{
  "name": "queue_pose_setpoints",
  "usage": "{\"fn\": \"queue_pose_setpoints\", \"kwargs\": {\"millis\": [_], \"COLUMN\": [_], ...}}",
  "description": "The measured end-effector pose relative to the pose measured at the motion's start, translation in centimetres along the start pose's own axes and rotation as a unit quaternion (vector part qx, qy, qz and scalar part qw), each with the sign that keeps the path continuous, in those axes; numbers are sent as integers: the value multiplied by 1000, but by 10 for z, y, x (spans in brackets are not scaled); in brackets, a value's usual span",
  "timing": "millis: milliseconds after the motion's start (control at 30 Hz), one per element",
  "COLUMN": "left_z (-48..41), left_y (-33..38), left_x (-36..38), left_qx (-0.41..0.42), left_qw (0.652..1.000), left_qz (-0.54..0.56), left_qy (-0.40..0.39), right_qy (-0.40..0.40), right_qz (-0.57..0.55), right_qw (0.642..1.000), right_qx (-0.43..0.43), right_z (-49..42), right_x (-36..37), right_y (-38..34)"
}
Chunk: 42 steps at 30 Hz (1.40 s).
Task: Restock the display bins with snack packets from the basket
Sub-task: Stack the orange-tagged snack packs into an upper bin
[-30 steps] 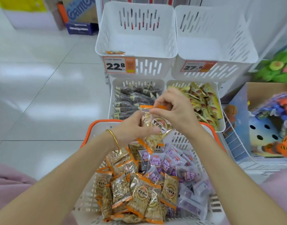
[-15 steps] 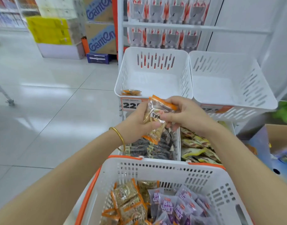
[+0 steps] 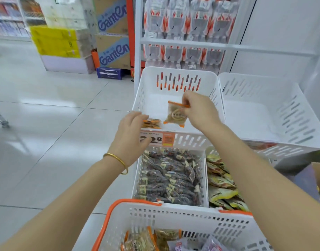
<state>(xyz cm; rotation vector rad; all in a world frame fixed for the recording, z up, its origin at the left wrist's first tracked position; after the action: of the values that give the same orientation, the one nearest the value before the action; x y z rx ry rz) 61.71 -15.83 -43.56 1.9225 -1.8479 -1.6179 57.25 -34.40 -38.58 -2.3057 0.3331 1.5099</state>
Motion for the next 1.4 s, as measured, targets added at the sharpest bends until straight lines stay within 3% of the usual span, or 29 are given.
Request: {"fn": "queue_pose_setpoints", "kwargs": {"millis": [100, 267, 400, 733, 867, 1000, 1067, 1167, 1233, 1400], "left_z": [8, 11, 13, 19, 32, 64, 95, 150, 180, 212], "left_y": [-4, -1, 0, 0, 9, 29, 29, 15, 7, -15], "left_x": [9, 9, 12, 12, 4, 6, 16, 37, 46, 47], "left_qx": [28, 44, 40, 28, 28, 12, -45, -119, -144, -175], "left_qw": [999, 998, 999, 999, 1000, 1000, 996, 969, 945, 926], "left_qz": [-16, -11, -9, -18, -4, 24, 19, -38, -70, -95], "left_qy": [-35, -31, -36, -37, 0, -12, -76, -213, -287, -320], "right_qy": [-91, -303, -396, -353, -217, -74, -109, -310, -402, -443], "right_qz": [46, -34, -81, -37, -58, -234, -283, -239, -208, -157], "right_qw": [995, 952, 915, 934, 974, 969, 953, 920, 888, 872], "right_qx": [6, -3, 10, -32, -26, -12, -13, 29, 77, 136], "right_z": [-6, 3, 12, 12, 20, 94, 153, 241, 291, 342], "right_x": [33, 49, 46, 44, 13, -32, -10, 94, 162, 243], "right_y": [-2, -11, -10, -13, -11, -18, -22, -17, -8, -9]}}
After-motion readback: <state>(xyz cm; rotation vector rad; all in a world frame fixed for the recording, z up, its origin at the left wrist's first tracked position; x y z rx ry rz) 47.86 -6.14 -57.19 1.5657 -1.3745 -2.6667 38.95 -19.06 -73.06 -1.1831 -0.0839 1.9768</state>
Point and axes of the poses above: each hand's wrist, its own z-axis away from the middle knuckle, its own x-axis out of the palm, y = z × x, the point moved 6 cm from there along -z, towards the middle knuckle, and after that the axes turned 12 degrees about z, right-handed, at the moved point
